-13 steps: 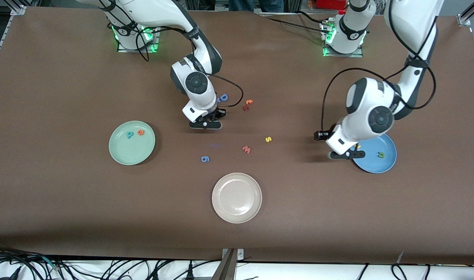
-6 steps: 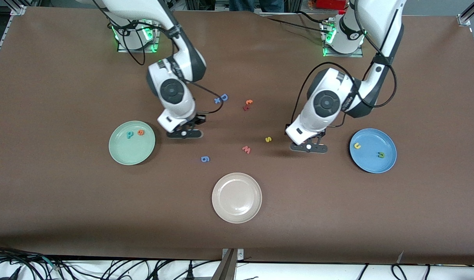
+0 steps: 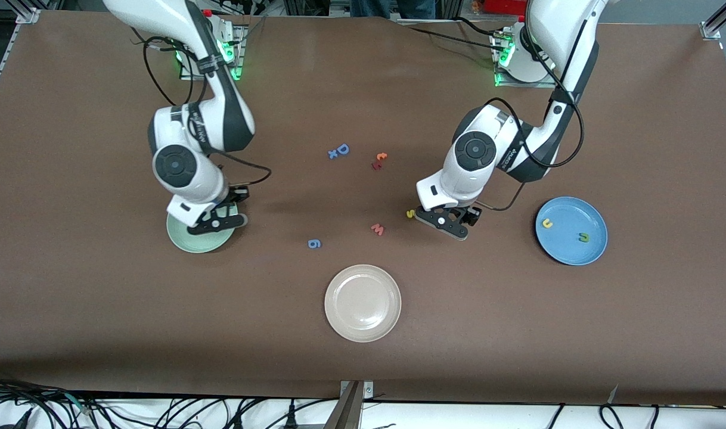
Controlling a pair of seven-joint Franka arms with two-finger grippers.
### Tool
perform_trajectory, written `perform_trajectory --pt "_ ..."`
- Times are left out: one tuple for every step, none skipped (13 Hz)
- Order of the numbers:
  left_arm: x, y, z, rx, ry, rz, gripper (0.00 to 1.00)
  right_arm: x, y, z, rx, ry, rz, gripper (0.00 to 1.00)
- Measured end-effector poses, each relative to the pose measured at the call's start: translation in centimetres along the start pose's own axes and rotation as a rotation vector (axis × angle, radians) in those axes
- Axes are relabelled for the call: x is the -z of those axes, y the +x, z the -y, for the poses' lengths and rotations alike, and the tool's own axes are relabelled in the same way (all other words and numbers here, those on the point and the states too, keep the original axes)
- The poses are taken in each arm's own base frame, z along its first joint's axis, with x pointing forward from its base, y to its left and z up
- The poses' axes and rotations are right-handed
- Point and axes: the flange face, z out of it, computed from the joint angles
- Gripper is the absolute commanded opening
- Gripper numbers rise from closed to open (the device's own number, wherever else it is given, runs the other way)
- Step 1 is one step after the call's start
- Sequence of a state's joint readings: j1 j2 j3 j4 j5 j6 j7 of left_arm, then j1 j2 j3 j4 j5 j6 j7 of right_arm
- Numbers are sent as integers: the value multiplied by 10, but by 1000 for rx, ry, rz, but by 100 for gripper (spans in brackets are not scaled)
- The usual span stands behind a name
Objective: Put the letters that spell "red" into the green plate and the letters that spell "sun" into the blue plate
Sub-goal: 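Drop the cyan letter on the green plate while the left gripper reaches letters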
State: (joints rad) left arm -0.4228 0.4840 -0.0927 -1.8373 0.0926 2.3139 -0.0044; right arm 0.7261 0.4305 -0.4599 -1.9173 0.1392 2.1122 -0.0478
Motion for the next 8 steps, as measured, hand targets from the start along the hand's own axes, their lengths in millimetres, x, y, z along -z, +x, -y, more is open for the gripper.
perform_trajectory --pt "-4 1 -1 -67 -1 -7 96 -8 2 -19 17 -1 3 0" --pt "-10 1 -5 -149 -3 -4 98 -18 4 -39 34 -4 -1 0" --pt "-16 2 -11 -219 -6 -1 98 -28 7 -58 41 -5 -2 0" --pt "-21 2 -18 -285 -7 -3 98 -39 7 -71 39 0 4 0" --pt "-25 3 -25 -351 -8 -7 98 -48 8 -77 34 5 12 0" --pt "-28 4 -31 -419 -7 -18 98 -53 9 -77 32 7 12 0" --pt "-32 6 -36 -478 -6 -30 98 -55 11 -75 34 6 2 1" --pt "-38 6 -43 -536 -7 -32 98 -57 13 -72 38 3 -8 15"
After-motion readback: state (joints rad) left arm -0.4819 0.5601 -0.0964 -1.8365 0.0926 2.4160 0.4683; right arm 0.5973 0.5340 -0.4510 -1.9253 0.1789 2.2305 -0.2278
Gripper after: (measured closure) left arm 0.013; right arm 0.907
